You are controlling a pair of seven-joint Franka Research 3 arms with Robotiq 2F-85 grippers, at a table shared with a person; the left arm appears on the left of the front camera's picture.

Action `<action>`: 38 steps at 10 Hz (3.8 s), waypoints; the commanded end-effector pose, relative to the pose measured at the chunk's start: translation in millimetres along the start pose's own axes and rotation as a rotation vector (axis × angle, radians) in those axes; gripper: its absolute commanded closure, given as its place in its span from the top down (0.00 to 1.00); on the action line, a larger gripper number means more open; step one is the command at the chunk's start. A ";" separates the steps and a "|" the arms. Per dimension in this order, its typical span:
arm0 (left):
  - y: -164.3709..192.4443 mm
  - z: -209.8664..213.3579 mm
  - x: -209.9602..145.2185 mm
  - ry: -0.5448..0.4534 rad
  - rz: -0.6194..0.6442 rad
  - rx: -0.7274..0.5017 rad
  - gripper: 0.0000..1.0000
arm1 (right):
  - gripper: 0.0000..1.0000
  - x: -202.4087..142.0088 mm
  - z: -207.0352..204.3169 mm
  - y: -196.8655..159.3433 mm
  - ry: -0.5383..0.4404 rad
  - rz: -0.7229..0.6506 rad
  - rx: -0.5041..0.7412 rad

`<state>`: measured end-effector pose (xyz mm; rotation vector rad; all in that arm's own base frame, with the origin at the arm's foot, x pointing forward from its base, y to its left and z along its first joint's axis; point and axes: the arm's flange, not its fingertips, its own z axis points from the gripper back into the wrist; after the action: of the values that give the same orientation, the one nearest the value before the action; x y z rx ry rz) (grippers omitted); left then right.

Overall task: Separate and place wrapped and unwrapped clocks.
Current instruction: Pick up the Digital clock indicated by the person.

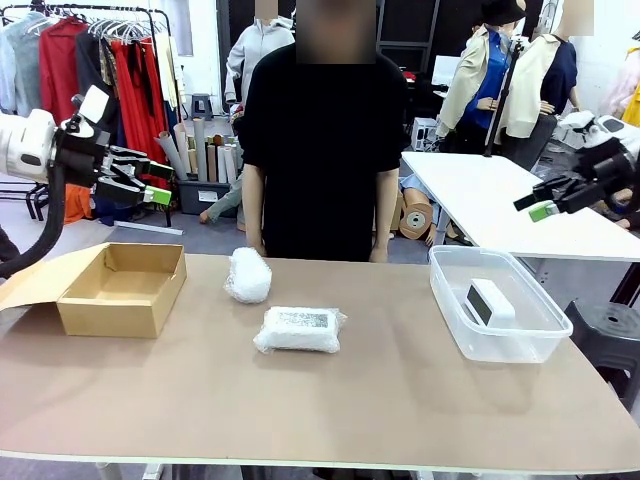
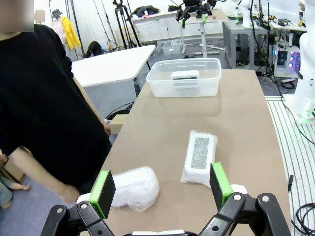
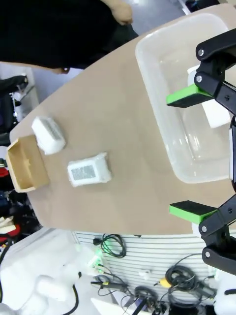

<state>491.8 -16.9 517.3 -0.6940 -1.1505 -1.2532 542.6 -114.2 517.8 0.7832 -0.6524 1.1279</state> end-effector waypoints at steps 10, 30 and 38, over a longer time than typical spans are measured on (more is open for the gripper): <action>-1.2 -0.1 1.8 0.003 -0.004 0.009 1.00 | 1.00 -0.8 -12.1 -10.2 -0.178 0.127 0.026; -1.2 -0.1 1.8 0.003 -0.004 0.009 1.00 | 1.00 -0.8 -12.1 -10.2 -0.178 0.127 0.026; -1.2 -0.1 1.8 0.003 -0.004 0.009 1.00 | 1.00 -0.8 -12.1 -10.2 -0.178 0.127 0.026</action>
<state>491.8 -16.9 517.3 -0.6940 -1.1505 -1.2532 553.5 -107.4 506.7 0.8814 -0.8523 1.1941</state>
